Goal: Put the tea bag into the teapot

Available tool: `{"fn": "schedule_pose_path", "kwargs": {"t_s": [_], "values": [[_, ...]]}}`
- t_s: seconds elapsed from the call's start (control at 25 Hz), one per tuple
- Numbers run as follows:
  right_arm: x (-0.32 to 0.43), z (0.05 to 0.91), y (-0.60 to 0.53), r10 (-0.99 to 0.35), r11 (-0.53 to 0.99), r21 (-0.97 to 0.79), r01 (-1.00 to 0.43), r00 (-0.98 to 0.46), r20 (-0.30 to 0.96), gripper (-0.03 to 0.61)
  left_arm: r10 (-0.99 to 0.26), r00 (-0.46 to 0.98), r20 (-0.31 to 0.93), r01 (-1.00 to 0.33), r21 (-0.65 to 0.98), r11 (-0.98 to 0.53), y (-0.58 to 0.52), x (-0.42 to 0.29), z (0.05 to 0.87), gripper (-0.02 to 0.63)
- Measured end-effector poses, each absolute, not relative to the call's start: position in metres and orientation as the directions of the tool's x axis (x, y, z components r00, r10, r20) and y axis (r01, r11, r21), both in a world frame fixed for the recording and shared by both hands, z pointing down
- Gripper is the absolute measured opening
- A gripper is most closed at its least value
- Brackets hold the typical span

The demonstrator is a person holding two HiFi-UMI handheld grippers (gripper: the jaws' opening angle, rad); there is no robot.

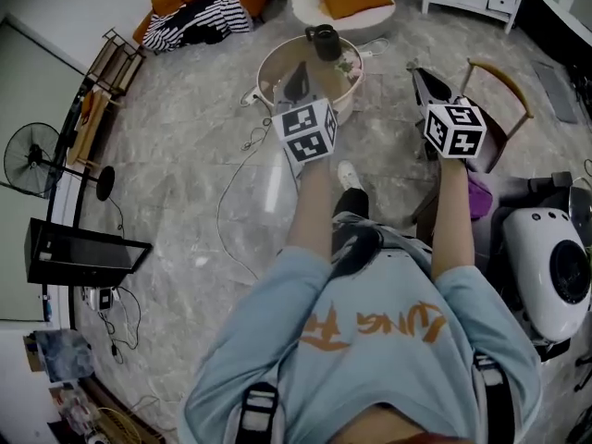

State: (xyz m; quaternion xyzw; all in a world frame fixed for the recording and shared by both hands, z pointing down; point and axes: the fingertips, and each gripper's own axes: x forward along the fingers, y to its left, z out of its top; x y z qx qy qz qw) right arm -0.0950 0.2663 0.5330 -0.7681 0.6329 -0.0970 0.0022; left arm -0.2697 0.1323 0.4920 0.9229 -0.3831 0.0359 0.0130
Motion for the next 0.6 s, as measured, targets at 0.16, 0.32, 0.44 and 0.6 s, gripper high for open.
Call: {"fn": "schedule_pose_path", "kwargs": {"t_s": [0.16, 0.32, 0.44, 0.6], "values": [[-0.047, 0.543, 0.232, -0.962, -0.262, -0.139, -0.955, 0.249, 0.110, 0.014, -0.704, 0.709, 0.029, -0.704, -0.002, -0.710, 0.087, -0.238, 0.497, 0.025], [-0.010, 0.561, 0.177, -0.946, -0.325, -0.176, -0.929, 0.318, 0.068, 0.014, -0.729, 0.680, 0.073, -0.732, 0.006, -0.682, 0.019, -0.225, 0.524, 0.025], [-0.004, 0.577, 0.126, -0.953, -0.301, -0.178, -0.937, 0.291, 0.080, 0.014, -0.737, 0.666, 0.111, -0.744, 0.025, -0.668, -0.028, -0.217, 0.550, 0.025], [0.000, 0.620, 0.056, -0.950, -0.302, -0.222, -0.927, 0.275, 0.146, 0.014, -0.716, 0.669, 0.202, -0.734, 0.022, -0.679, -0.088, -0.204, 0.597, 0.025]]}}
